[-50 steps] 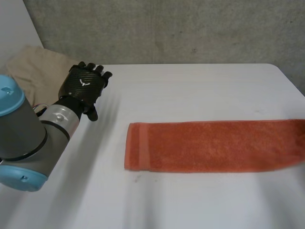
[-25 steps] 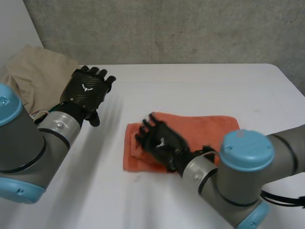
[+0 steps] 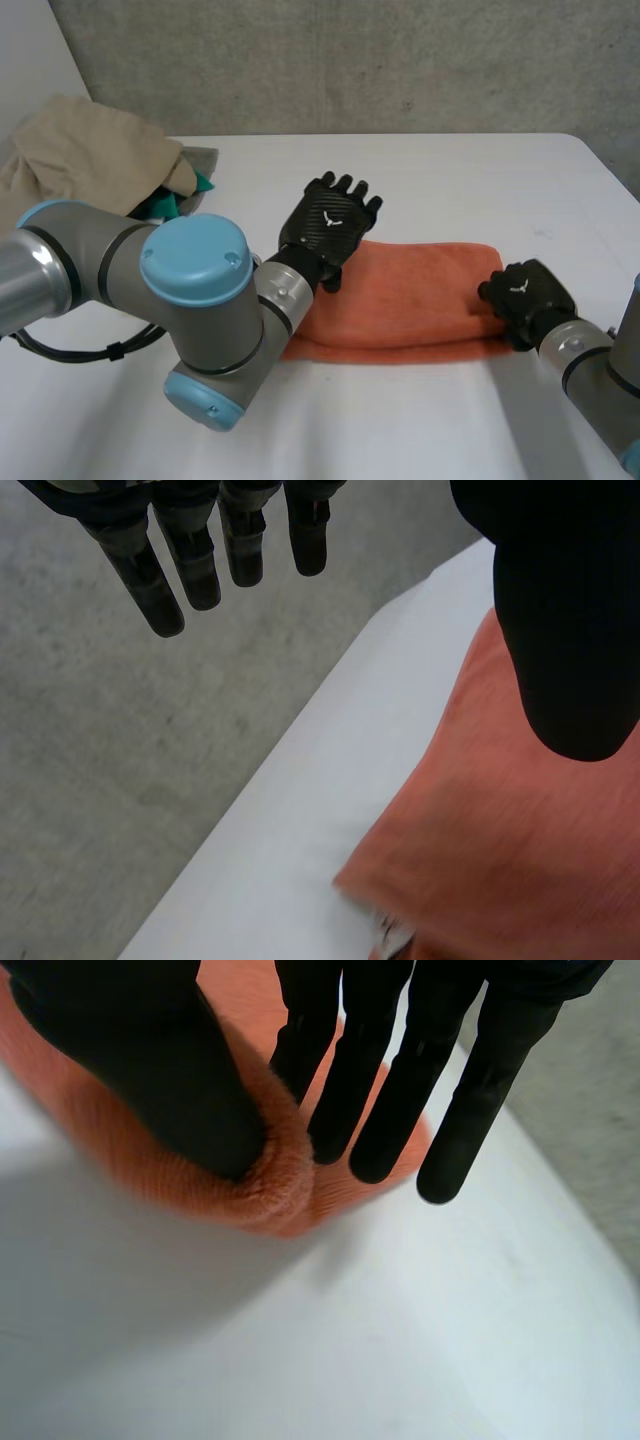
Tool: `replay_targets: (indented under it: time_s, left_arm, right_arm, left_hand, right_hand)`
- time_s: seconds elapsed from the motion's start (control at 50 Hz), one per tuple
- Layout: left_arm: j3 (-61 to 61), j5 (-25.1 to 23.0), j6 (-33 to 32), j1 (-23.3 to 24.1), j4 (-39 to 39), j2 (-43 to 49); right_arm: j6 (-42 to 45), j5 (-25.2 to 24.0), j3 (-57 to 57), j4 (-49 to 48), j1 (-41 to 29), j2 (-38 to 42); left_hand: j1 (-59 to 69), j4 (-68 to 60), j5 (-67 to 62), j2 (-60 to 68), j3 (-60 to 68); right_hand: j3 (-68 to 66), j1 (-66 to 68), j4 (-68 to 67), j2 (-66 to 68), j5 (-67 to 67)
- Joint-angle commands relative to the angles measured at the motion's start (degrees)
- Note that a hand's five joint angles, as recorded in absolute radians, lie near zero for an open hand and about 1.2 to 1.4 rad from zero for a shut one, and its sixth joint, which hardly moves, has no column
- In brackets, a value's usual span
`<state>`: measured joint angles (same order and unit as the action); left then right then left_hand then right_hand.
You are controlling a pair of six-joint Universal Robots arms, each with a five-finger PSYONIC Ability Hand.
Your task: Fold the laundry.
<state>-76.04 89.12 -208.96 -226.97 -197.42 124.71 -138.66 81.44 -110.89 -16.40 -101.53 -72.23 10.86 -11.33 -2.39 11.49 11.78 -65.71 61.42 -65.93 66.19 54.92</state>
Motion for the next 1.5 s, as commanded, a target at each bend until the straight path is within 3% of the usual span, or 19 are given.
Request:
replay_targets:
  time_s: [0.02,0.1,0.2,0.26,0.28,0.3,0.32,0.38,0.44,0.5,0.58,0.7,0.78,0.92,1.06,1.22,1.36,1.5]
  left_arm:
    - [-3.32,6.06,0.30,-4.35,1.07,-6.13]
    - [-9.03,9.22,0.39,-7.96,0.63,-11.93]
    - [-17.28,11.16,0.48,-11.12,-1.21,-19.48]
    - [-20.71,11.16,0.65,-12.61,-2.97,-21.95]
    - [-21.34,11.16,0.74,-12.88,-3.41,-22.40]
    - [-21.87,11.08,0.92,-13.15,-3.85,-22.66]
    - [-22.48,11.08,1.18,-13.32,-4.38,-22.84]
    - [-22.49,10.99,1.53,-13.41,-4.64,-22.84]
    - [-21.88,10.73,1.71,-12.89,-4.73,-22.93]
    - [-19.16,9.68,3.20,-11.14,-4.73,-22.32]
    - [-15.73,6.78,7.75,-7.45,-4.12,-20.83]
    - [-11.07,5.01,13.31,-2.96,-0.35,-16.08]
    - [-6.60,6.93,16.99,-1.11,8.25,-10.47]
    - [-1.93,10.28,22.80,-1.55,17.49,-3.34]
    - [-0.43,10.46,22.72,-3.57,22.69,1.68]
    - [-0.87,10.11,20.52,-4.18,23.04,1.51]
    - [-0.52,7.92,15.25,-5.24,22.52,-7.09]
    - [0.63,-5.87,14.72,-8.40,20.49,-14.92]
  right_arm:
    - [4.01,0.84,5.32,-9.97,-6.46,-0.62]
    - [4.54,-4.69,10.42,-10.76,-17.63,-0.19]
    - [4.80,-16.64,13.76,-10.67,-27.55,6.38]
    - [4.80,-18.16,15.96,-9.97,-31.52,10.96]
    - [4.80,-17.46,16.75,-9.80,-32.40,12.11]
    - [4.54,-16.06,17.63,-9.36,-33.11,13.16]
    - [3.93,-12.65,19.03,-8.49,-33.46,14.22]
    - [0.43,-3.61,20.45,-6.64,-33.12,13.88]
    - [-5.11,0.03,20.54,-5.93,-32.94,12.21]
    - [-16.24,0.13,19.23,-4.35,-28.39,4.68]
    - [-29.26,-0.22,19.48,1.16,-23.55,0.44]
    - [-39.14,-2.59,25.71,13.30,-18.97,2.97]
    - [-39.75,-4.18,33.17,21.47,-17.91,12.00]
    - [-39.50,-7.34,41.01,29.40,-17.73,18.96]
    - [-35.29,-5.24,43.83,30.90,-18.08,25.21]
    - [-26.75,2.41,40.58,27.39,-17.65,23.20]
    - [-25.61,3.47,31.36,19.22,-17.73,10.11]
    - [-28.06,4.96,20.02,13.76,-16.68,5.09]
  left_hand:
    - [-0.14,0.61,1.67,-0.78,-1.06]
    - [0.02,0.44,1.50,-0.61,-0.89]
    - [-0.14,0.60,1.67,-0.77,-1.06]
    - [-0.31,0.77,1.84,-0.94,-1.23]
    - [-0.31,0.77,1.84,-0.94,-1.23]
    - [-0.48,0.94,2.01,-1.11,-1.39]
    - [-0.65,1.11,2.17,-1.28,-1.56]
    - [-0.82,1.28,2.34,-1.45,-1.73]
    - [-0.86,1.33,2.39,-1.49,-1.78]
    - [-0.86,1.33,2.39,-1.49,-1.78]
    - [-0.86,1.33,2.39,-1.49,-1.78]
    - [-0.31,0.78,1.84,-0.95,-1.23]
    - [0.02,0.44,1.50,-0.61,-0.89]
    - [0.02,0.44,1.50,-0.61,-0.89]
    - [0.86,-0.40,0.66,0.23,-0.05]
    - [1.87,-1.41,-0.35,1.24,0.96]
    - [-0.65,1.11,2.17,-1.28,-1.56]
    - [-0.86,1.33,2.39,-1.49,-1.78]
  right_hand:
    - [-14.29,18.58,-14.07,13.81,15.08]
    - [-14.29,18.58,-14.07,13.81,15.08]
    - [-14.29,18.58,-14.07,13.81,15.08]
    - [-14.29,18.58,-14.07,13.81,15.08]
    - [-3.35,7.65,-3.13,2.87,4.15]
    - [20.07,-15.78,20.29,-20.55,-19.27]
    - [55.71,-51.42,55.93,-56.19,-54.92]
    - [55.71,-51.42,55.93,-56.19,-54.92]
    - [55.71,-51.42,55.93,-56.19,-54.92]
    - [55.71,-51.42,55.93,-56.19,-54.92]
    - [55.71,-51.42,55.93,-56.19,-54.92]
    - [55.71,-51.42,55.93,-56.19,-54.92]
    - [55.71,-51.42,55.93,-56.19,-54.92]
    - [55.71,-51.42,55.93,-56.19,-54.92]
    - [55.71,-51.42,55.93,-56.19,-54.92]
    - [55.71,-51.42,55.93,-56.19,-54.92]
    - [55.71,-51.42,55.93,-56.19,-54.92]
    - [55.71,-51.42,55.93,-56.19,-54.92]
